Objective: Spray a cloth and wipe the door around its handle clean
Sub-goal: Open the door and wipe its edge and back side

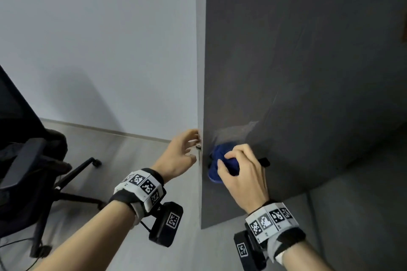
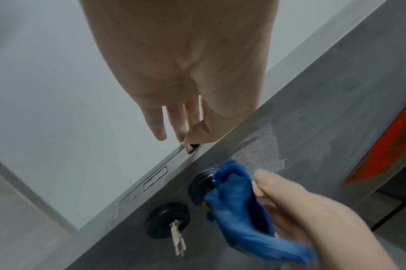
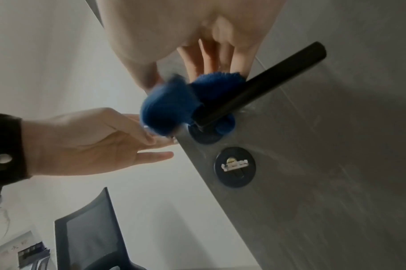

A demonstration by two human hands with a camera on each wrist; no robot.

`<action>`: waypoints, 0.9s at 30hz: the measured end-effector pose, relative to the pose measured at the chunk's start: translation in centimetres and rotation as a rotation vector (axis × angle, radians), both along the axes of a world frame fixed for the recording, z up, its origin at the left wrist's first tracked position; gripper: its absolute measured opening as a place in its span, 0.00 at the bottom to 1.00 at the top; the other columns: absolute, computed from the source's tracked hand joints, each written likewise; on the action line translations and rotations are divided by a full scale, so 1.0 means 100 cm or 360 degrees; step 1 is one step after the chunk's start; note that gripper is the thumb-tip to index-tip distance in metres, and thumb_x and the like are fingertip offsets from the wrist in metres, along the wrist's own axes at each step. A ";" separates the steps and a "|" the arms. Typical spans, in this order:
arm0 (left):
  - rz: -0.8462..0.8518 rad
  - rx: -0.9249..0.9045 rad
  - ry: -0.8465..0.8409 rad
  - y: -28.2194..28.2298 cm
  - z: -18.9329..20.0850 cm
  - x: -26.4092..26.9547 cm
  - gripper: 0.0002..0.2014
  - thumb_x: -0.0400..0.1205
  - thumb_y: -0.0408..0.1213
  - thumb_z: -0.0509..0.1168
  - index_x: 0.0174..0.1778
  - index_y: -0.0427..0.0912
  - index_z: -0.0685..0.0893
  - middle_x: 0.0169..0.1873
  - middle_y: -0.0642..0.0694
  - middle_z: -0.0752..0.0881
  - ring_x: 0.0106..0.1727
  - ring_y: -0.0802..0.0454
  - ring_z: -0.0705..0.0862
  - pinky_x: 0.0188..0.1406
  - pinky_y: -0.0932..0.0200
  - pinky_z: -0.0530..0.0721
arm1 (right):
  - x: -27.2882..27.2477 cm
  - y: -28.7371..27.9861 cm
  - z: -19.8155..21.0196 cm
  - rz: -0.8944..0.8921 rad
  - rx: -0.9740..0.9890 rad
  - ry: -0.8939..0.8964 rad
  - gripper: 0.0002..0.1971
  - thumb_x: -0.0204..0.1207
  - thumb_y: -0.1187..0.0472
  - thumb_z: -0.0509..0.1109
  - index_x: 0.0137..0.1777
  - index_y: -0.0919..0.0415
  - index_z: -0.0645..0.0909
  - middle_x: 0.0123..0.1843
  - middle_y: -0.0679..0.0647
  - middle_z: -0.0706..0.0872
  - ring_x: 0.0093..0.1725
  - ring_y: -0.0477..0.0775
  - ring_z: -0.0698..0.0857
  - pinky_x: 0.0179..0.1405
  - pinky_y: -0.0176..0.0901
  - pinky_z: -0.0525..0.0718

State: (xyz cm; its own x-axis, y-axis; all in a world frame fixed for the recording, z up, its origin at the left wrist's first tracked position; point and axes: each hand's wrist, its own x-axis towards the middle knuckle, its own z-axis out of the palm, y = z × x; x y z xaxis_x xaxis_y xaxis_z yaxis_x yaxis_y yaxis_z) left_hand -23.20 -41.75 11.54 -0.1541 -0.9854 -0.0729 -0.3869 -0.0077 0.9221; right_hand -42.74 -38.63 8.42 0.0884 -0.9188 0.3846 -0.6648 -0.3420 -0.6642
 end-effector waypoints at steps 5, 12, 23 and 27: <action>-0.0074 -0.0042 -0.0015 0.003 -0.009 0.000 0.35 0.67 0.11 0.53 0.67 0.42 0.81 0.58 0.50 0.87 0.59 0.72 0.83 0.63 0.80 0.72 | 0.016 -0.006 -0.014 -0.0084 -0.0214 0.0127 0.10 0.64 0.65 0.85 0.40 0.59 0.86 0.46 0.49 0.83 0.42 0.53 0.83 0.39 0.43 0.81; -0.0057 -0.0124 0.0020 -0.001 -0.010 0.002 0.27 0.69 0.11 0.56 0.62 0.33 0.82 0.53 0.38 0.86 0.51 0.64 0.85 0.57 0.80 0.75 | -0.010 -0.018 -0.017 0.0050 -0.0315 -0.0018 0.06 0.67 0.68 0.82 0.43 0.60 0.90 0.43 0.51 0.87 0.40 0.51 0.86 0.40 0.39 0.82; -0.0063 -0.0075 0.0062 -0.002 -0.017 0.006 0.33 0.66 0.10 0.49 0.63 0.35 0.83 0.56 0.42 0.88 0.58 0.55 0.87 0.63 0.68 0.79 | 0.018 -0.009 -0.017 0.0002 -0.0479 -0.0191 0.05 0.69 0.72 0.81 0.44 0.66 0.92 0.43 0.55 0.90 0.41 0.53 0.87 0.44 0.43 0.86; -0.0157 -0.0063 0.0059 -0.004 -0.015 0.009 0.34 0.66 0.10 0.48 0.64 0.34 0.82 0.58 0.41 0.88 0.61 0.55 0.86 0.64 0.67 0.80 | 0.022 -0.011 -0.024 0.0226 -0.0605 0.0191 0.05 0.71 0.72 0.78 0.43 0.63 0.91 0.43 0.55 0.88 0.42 0.58 0.84 0.44 0.51 0.85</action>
State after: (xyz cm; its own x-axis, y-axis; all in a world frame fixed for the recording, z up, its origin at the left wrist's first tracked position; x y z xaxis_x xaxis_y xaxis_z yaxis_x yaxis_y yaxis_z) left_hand -22.32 -42.12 10.07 -0.2522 -0.9673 -0.0265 -0.3497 0.0656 0.9346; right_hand -40.49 -39.74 6.06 0.2688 -0.6889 0.6732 -0.6582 -0.6416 -0.3939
